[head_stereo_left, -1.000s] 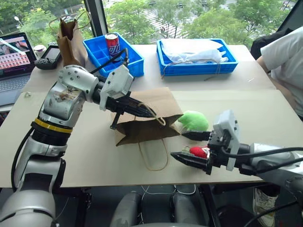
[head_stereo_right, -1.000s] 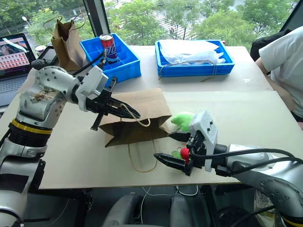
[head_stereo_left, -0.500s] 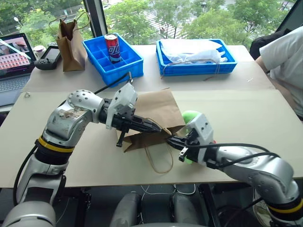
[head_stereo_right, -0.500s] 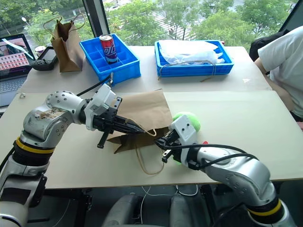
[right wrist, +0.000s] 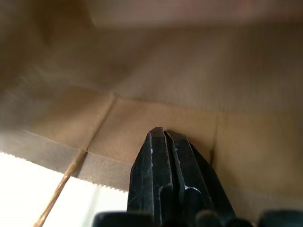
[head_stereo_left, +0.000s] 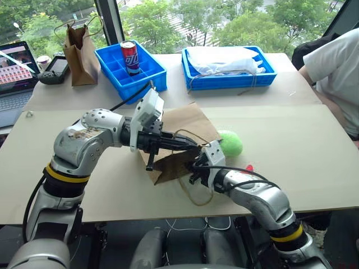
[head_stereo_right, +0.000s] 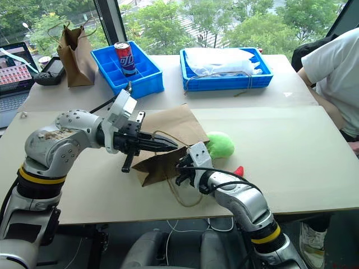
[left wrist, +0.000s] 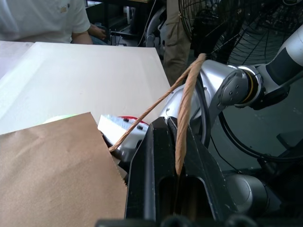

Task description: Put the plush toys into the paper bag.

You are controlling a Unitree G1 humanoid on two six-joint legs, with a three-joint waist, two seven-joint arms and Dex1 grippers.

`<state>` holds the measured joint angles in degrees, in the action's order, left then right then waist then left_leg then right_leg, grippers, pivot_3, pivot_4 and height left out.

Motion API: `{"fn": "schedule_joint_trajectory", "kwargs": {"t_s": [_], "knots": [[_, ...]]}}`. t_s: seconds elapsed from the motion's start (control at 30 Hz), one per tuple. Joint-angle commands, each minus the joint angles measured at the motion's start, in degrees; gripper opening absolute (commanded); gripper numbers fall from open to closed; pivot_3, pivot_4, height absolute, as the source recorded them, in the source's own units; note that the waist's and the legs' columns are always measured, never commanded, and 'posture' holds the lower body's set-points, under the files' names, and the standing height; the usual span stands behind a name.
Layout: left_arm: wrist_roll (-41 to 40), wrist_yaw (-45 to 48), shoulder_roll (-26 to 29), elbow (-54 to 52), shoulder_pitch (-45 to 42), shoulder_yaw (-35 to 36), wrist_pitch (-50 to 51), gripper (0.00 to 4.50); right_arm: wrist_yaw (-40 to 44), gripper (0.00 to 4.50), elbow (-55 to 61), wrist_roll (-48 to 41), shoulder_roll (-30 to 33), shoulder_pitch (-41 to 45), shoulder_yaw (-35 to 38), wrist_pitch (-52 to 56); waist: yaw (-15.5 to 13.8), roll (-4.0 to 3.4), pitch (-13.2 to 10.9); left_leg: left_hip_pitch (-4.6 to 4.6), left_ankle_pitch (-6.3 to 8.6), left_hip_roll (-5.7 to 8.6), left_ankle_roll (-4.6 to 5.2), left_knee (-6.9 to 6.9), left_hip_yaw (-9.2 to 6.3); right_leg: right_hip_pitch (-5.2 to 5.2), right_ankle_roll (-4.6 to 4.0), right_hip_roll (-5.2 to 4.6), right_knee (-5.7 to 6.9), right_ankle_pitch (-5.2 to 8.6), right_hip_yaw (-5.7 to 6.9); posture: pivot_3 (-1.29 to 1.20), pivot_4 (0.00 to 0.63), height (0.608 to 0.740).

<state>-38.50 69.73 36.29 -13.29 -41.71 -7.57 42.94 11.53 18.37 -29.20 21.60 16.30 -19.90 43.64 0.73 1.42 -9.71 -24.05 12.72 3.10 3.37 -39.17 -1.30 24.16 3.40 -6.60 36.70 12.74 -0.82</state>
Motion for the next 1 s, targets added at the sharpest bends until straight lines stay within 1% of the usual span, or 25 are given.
{"fn": "schedule_joint_trajectory", "kwargs": {"t_s": [0.03, 0.13, 0.27, 0.4, 0.63, 0.8, 0.93, 1.0], "knots": [[-3.4, -2.8, -0.1, 0.0, -1.6, 4.1, 3.5, 0.00, 2.1, 0.02, -4.4, 2.4, -1.9, -1.6, 0.8, -2.3, 0.0, 0.00, 0.0, 0.04, 0.00, -0.02, 0.00, 0.00, 0.00, -0.02, 0.00, 0.02, 0.01, 0.00, 0.00, 0.00, 0.150, 0.740], [-4.6, -5.4, 0.2, 2.2, -2.8, 5.5, 7.4, 0.00, 3.5, 0.02, -6.3, 4.1, -2.3, -2.6, 1.5, -2.6, 0.1, 0.00, 0.0, 0.31, -0.04, -0.07, -0.07, 0.17, 0.00, -0.15, -0.02, 0.07, 0.05, 0.00, -0.03, 0.00, 0.150, 0.740], [-4.6, -11.5, -0.3, 7.0, -5.0, 7.5, 13.3, 0.00, 4.8, 0.02, -6.4, 5.9, -2.2, -2.6, 2.0, -2.5, -0.1, 0.00, 0.0, 0.74, -0.04, -0.08, -0.08, 0.23, -0.03, -0.28, -0.03, 0.11, 0.04, 0.02, -0.02, 0.00, 0.150, 0.740], [-5.6, -17.9, -3.4, 10.9, -7.2, 10.7, 17.5, 0.00, 5.8, 0.02, -5.8, 7.0, -2.6, -2.4, 1.8, -2.2, -0.2, 0.01, 0.0, 0.87, -0.04, -0.06, -0.09, 0.23, -0.09, -0.49, -0.02, 0.11, 0.00, 0.02, -0.02, 0.00, 0.150, 0.740], [-7.4, -26.2, -8.7, 15.4, -10.1, 16.7, 20.5, 0.00, 7.2, 0.02, -5.2, 9.0, -2.4, -2.1, 1.5, -1.4, -0.1, 0.02, 0.0, 0.87, -0.05, -0.06, -0.13, 0.27, -0.10, -0.69, -0.04, 0.10, 0.02, 0.01, -0.04, 0.00, 0.150, 0.740], [-8.6, -28.3, -10.2, 15.5, -10.1, 17.8, 21.9, 0.00, 8.0, 0.02, -4.7, 10.4, -2.1, -1.9, 1.8, -1.8, -0.2, 0.02, 0.0, 0.88, -0.05, -0.05, -0.15, 0.29, -0.10, -0.71, -0.04, 0.08, 0.00, 0.01, -0.04, 0.00, 0.150, 0.740], [-9.5, -28.9, -11.0, 14.0, -9.1, 17.8, 22.9, 0.00, 8.7, 0.02, -1.1, 9.4, -2.0, -0.6, 4.6, -1.9, -0.2, 0.02, 0.0, 0.85, -0.06, -0.03, -0.17, 0.30, -0.11, -0.70, -0.04, 0.07, -0.02, 0.01, -0.04, 0.00, 0.150, 0.740], [-9.7, -28.4, -10.9, 13.3, -8.5, 17.0, 22.8, 0.00, 9.2, 0.02, 2.8, 7.8, -0.9, 0.6, 7.0, 0.2, -0.2, 0.02, 0.0, 0.80, -0.06, -0.03, -0.18, 0.30, -0.11, -0.66, -0.04, 0.06, -0.02, 0.01, -0.05, 0.00, 0.150, 0.740]]}}
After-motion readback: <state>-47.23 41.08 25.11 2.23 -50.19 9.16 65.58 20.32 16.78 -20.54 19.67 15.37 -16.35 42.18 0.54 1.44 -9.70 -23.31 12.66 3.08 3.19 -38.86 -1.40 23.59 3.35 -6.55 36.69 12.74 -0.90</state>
